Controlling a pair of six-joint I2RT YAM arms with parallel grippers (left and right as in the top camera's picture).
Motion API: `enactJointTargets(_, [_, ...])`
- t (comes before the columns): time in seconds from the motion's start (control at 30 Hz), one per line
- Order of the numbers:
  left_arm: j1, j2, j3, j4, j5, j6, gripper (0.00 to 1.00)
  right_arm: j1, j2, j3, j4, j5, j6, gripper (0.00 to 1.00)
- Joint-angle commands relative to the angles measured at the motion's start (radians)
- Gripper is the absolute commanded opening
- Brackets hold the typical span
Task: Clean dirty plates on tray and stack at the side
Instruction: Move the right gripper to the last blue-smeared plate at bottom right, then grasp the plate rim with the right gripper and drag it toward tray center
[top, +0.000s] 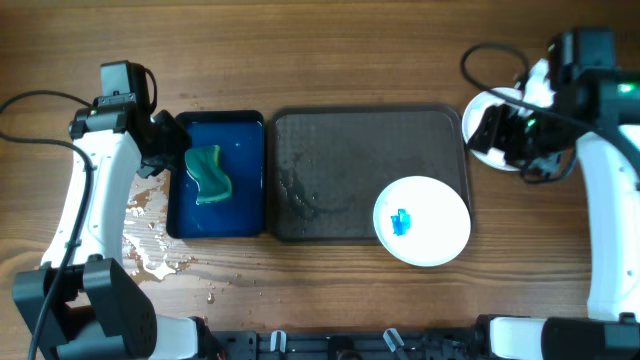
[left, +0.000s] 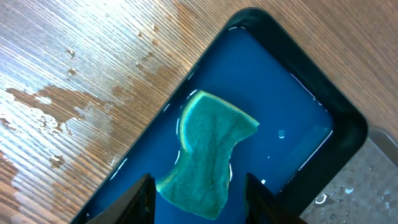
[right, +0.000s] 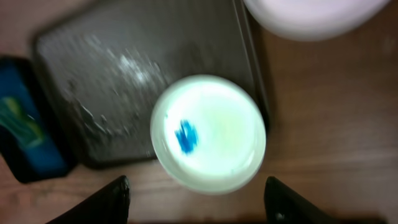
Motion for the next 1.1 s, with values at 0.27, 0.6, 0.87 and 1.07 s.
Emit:
enactJointTargets(0.27, [-0.017,0.009,-0.001,0.008,0.005,-0.006,0.43,0.012,-0.053,-0.734,0.54,-0.208,0.096,0.98])
enactJointTargets(0.6, [-0.017,0.009,-0.001,0.008,0.005,-0.006,0.43,0.012,-0.029,-0.683,0.521,-0.142,0.003,0.82])
enactJointTargets(0.87, [-0.017,0.009,-0.001,0.011,0.005,-0.006,0.43,0.013,-0.021,-0.62,0.329,0.1,0.122,0.88])
enactJointTargets(1.07, [-0.017,0.009,-0.001,0.002,0.005,-0.006,0.43,0.013,0.097,-0.704,0.47,0.073,0.148,0.8])
